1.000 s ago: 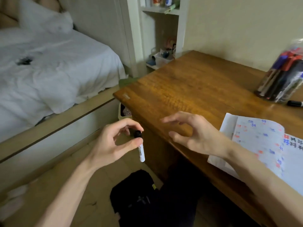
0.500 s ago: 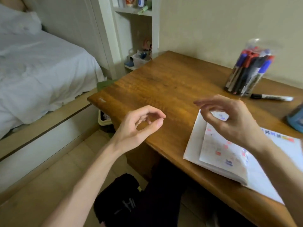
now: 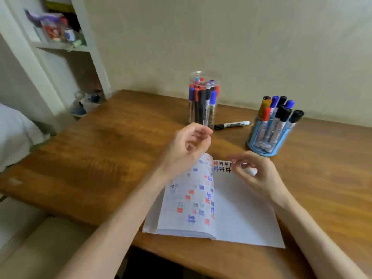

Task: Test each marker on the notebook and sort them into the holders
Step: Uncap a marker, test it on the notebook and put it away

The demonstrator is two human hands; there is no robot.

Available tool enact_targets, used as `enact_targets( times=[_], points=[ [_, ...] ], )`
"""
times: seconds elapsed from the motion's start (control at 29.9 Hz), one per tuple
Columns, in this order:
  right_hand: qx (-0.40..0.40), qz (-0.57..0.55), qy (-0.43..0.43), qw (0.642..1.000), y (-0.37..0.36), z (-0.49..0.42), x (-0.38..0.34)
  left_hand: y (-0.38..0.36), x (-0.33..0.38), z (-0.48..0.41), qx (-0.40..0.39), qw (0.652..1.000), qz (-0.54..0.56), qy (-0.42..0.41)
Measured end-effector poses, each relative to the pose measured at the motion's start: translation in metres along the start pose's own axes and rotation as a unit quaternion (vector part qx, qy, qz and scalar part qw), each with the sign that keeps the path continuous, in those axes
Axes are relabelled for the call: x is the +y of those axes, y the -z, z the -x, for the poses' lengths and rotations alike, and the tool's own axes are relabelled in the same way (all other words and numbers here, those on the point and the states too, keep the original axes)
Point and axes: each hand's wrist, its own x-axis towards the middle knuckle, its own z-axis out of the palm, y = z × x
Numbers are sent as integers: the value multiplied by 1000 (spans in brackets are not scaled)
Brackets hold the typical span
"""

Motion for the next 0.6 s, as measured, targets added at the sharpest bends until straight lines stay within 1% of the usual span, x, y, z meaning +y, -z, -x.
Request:
enact_targets(
  times=[0.13, 0.2, 0.3, 0.4, 0.5, 0.6],
  points=[
    [20, 14, 3, 1000, 8, -2, 7, -33, -12, -50, -5, 999, -13, 36],
    [28, 15, -11, 999, 15, -3, 9, -51, -24, -72, -8, 997, -55, 54],
    [36, 14, -29, 999, 21, -1, 13, -76, -41, -101, -23, 986, -150, 71],
    [53, 21, -40, 998, 25, -1, 17, -94, -54, -122, -35, 968, -234, 85],
    [65, 29, -49, 996, 26, -1, 20, -107, -61, -134, -12, 946, -310, 97],
    [56, 38, -52, 996, 26, -3, 21, -115, -62, -137, 10, 909, -406, 98]
  ],
)
